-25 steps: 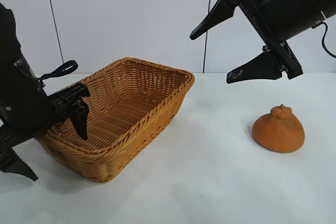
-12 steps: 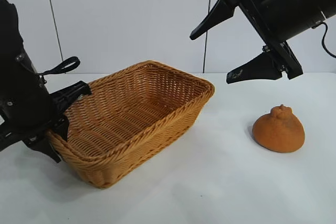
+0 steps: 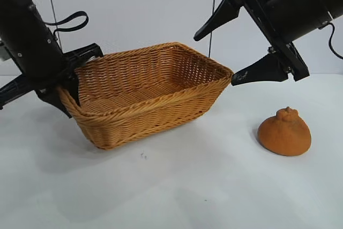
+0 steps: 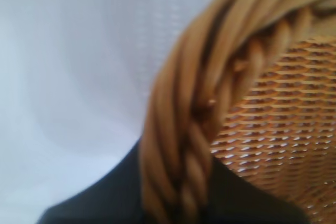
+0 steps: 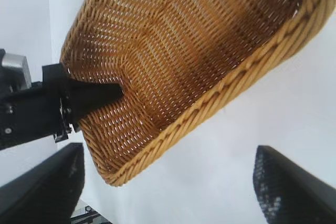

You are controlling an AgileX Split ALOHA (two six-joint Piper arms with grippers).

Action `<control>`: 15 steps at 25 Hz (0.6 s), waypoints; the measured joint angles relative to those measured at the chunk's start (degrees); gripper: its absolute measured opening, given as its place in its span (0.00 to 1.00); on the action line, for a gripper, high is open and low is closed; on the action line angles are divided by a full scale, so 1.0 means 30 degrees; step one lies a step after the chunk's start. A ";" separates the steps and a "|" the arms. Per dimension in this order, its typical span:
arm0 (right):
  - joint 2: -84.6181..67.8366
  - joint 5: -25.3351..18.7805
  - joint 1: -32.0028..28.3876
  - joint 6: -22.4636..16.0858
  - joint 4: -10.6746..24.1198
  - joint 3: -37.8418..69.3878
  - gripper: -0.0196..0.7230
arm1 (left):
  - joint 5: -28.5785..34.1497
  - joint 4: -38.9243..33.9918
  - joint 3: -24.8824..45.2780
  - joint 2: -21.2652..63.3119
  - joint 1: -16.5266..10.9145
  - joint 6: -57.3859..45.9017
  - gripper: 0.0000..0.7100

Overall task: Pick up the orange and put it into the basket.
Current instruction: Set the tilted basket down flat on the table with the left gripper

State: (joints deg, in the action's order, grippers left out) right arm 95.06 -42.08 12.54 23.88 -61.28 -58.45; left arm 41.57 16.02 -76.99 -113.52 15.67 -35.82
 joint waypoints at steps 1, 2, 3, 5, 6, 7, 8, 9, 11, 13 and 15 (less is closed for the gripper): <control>0.0000 0.0000 0.0000 0.0000 0.0036 0.0000 0.83 | 0.0557 0.0221 -0.0712 -0.0413 -0.0002 0.0830 0.12; 0.0000 0.0000 0.0000 0.0000 0.0058 0.0000 0.83 | 0.1035 0.0404 -0.1389 -0.0810 -0.0002 0.1747 0.12; 0.0000 -0.0007 0.0000 0.0000 0.0098 0.0000 0.83 | 0.1586 0.0482 -0.1914 -0.1110 -0.0002 0.2588 0.12; 0.0000 -0.0023 0.0000 0.0000 0.0119 0.0000 0.83 | 0.2609 0.0537 -0.2997 -0.1717 0.0022 0.4099 0.12; 0.0000 -0.0023 0.0000 0.0000 0.0137 0.0000 0.83 | 0.3156 0.0537 -0.3442 -0.1943 0.0022 0.4953 0.12; 0.0000 -0.0023 0.0000 0.0000 0.0157 0.0000 0.83 | 0.3702 0.0537 -0.3726 -0.2075 0.0022 0.5794 0.12; 0.0000 -0.0030 0.0000 0.0000 0.0157 0.0000 0.83 | 0.4094 0.0537 -0.3918 -0.2151 0.0022 0.6579 0.12; 0.0000 -0.0030 0.0000 0.0000 0.0157 0.0000 0.83 | 0.4330 0.0537 -0.3990 -0.2153 0.0022 0.7125 0.12; 0.0000 -0.0030 0.0000 0.0000 0.0157 0.0000 0.83 | 0.4674 0.0537 -0.4043 -0.2153 0.0022 0.7920 0.12; 0.0000 -0.0030 0.0000 0.0000 0.0157 0.0000 0.83 | 0.4784 0.0537 -0.4065 -0.2153 0.0022 0.8172 0.12; 0.0000 -0.0045 0.0000 0.0000 0.0157 0.0000 0.83 | 0.4784 0.0518 -0.4065 -0.2153 0.0022 0.8254 0.12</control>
State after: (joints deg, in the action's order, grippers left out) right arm 95.06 -42.21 12.54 23.88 -60.81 -58.45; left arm 55.92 17.58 -89.18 -119.98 15.74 -11.06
